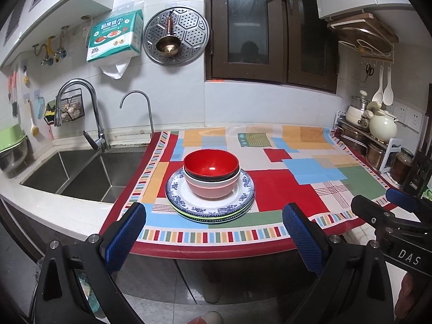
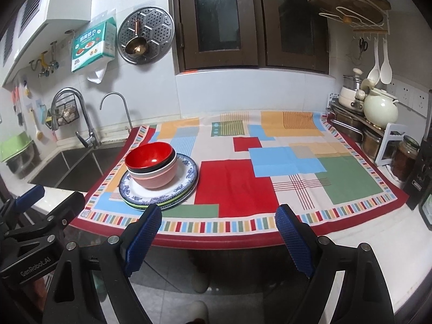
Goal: Organize plates and bowls
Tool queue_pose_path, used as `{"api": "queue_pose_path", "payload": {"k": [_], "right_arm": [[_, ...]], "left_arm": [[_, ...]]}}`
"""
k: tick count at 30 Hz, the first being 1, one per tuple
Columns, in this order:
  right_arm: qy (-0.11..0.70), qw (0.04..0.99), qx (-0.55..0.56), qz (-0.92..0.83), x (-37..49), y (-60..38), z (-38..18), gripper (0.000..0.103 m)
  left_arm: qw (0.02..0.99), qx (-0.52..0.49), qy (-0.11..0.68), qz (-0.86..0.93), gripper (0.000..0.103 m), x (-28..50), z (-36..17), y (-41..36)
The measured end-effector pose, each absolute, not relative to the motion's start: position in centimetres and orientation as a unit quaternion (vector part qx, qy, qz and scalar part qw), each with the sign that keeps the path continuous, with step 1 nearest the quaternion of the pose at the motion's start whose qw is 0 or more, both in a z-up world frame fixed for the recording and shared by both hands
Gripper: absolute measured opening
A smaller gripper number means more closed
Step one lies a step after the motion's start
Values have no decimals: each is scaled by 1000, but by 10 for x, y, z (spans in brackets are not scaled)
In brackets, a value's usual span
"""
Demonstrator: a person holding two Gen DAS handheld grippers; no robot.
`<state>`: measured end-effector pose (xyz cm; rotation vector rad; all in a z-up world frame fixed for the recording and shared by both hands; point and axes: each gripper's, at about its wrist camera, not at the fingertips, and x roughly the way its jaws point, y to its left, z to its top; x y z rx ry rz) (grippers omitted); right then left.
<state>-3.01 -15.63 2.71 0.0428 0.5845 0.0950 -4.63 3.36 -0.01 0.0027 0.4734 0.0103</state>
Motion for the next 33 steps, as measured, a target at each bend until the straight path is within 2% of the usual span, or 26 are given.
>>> {"api": "queue_pose_path", "payload": {"k": [33], "right_arm": [[289, 956, 21, 40, -41, -156, 27, 87]], "left_arm": [[972, 0, 234, -1, 103, -54, -1, 36]]}}
